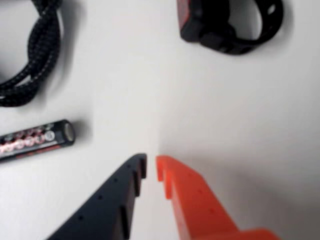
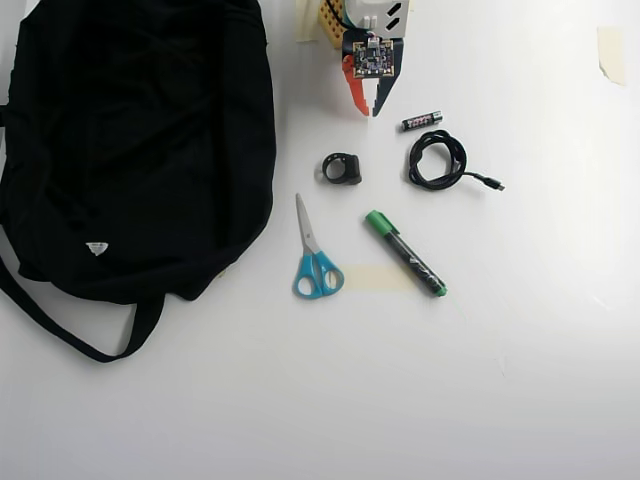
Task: Put the green marker into the black bag
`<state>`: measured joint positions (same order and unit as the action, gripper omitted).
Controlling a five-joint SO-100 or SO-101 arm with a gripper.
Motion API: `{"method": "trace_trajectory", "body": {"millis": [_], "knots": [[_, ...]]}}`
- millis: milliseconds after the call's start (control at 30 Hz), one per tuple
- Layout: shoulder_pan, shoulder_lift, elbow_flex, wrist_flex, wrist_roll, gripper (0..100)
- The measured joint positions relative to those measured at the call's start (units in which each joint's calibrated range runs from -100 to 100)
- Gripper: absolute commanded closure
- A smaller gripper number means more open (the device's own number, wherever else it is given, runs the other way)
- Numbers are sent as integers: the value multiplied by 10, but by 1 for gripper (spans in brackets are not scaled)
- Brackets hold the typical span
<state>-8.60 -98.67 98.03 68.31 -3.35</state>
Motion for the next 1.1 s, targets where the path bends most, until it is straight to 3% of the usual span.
{"method": "trace_trajectory", "body": {"millis": [633, 867, 1100], "knots": [[-1, 0, 0, -8, 0, 98], [-1, 6, 0, -100, 0, 98], [-1, 112, -46, -240, 0, 98]]}}
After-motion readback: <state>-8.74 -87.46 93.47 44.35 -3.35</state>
